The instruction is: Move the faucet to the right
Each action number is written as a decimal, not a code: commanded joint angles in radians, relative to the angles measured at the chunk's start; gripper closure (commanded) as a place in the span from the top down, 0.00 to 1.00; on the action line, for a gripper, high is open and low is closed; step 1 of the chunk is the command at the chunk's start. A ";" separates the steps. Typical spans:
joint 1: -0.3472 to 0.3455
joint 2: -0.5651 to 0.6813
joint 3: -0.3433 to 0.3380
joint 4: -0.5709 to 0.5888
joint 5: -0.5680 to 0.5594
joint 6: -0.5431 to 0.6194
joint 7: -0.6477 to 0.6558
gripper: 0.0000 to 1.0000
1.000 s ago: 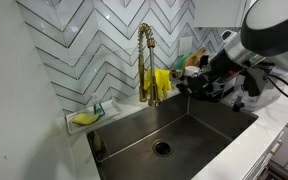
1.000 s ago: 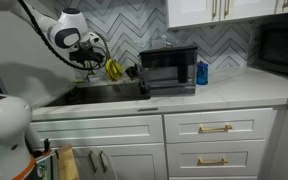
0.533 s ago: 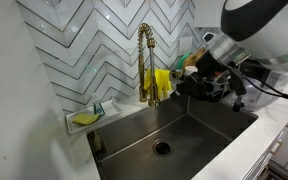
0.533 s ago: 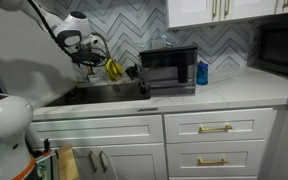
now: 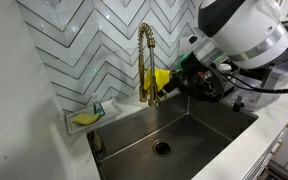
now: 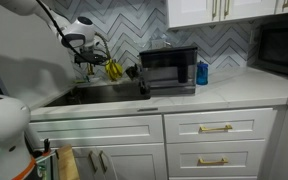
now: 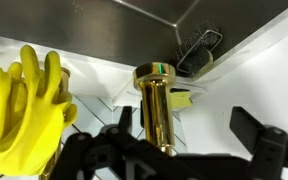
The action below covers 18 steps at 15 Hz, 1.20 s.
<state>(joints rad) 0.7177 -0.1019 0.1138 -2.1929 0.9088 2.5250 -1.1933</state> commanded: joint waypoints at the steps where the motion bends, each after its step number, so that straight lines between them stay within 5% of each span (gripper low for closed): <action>1: -0.079 0.064 0.080 0.062 0.063 -0.017 -0.084 1.00; 4: -0.127 0.105 0.135 0.094 0.102 -0.004 -0.133 1.00; 7: -0.171 0.137 0.181 0.127 0.159 -0.002 -0.195 0.89; 11: -0.222 0.171 0.231 0.155 0.208 -0.002 -0.249 0.66; 13: -0.240 0.184 0.248 0.163 0.205 -0.004 -0.251 0.41; 15: -0.253 0.193 0.259 0.168 0.197 -0.010 -0.246 0.27; 18: -0.265 0.199 0.268 0.162 0.175 -0.013 -0.226 0.25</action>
<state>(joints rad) 0.4808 0.0824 0.3571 -2.0370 1.0899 2.5249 -1.4149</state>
